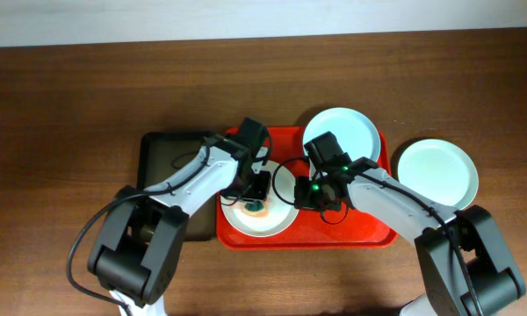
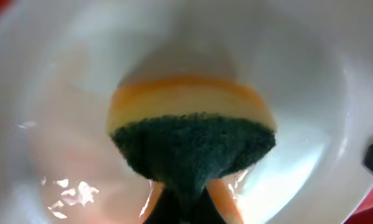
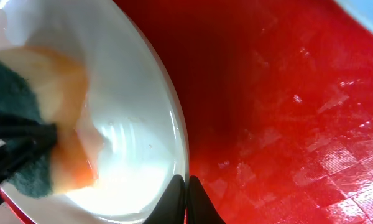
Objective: Clean dirty plates on tray and stack at the side
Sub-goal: 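Scrub the plate again with the sponge in left gripper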
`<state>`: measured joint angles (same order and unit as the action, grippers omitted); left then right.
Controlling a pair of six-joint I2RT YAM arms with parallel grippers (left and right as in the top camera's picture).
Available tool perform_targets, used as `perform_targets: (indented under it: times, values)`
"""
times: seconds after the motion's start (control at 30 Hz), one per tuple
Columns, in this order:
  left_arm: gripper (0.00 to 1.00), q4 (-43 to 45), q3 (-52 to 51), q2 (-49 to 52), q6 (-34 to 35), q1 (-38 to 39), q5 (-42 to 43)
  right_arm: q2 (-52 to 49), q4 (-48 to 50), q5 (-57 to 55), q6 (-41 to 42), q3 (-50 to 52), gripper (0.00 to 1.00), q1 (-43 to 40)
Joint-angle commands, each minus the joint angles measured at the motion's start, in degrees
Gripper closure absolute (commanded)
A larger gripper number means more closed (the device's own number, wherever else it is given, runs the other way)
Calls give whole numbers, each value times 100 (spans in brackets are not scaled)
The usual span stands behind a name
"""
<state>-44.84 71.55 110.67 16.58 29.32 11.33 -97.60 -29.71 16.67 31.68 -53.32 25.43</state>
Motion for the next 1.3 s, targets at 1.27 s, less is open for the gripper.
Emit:
perform_targets:
  times: [1.27]
  values:
    - [100, -540, 59, 345, 358, -90, -774, -28, -2, 72, 7, 7, 96, 9]
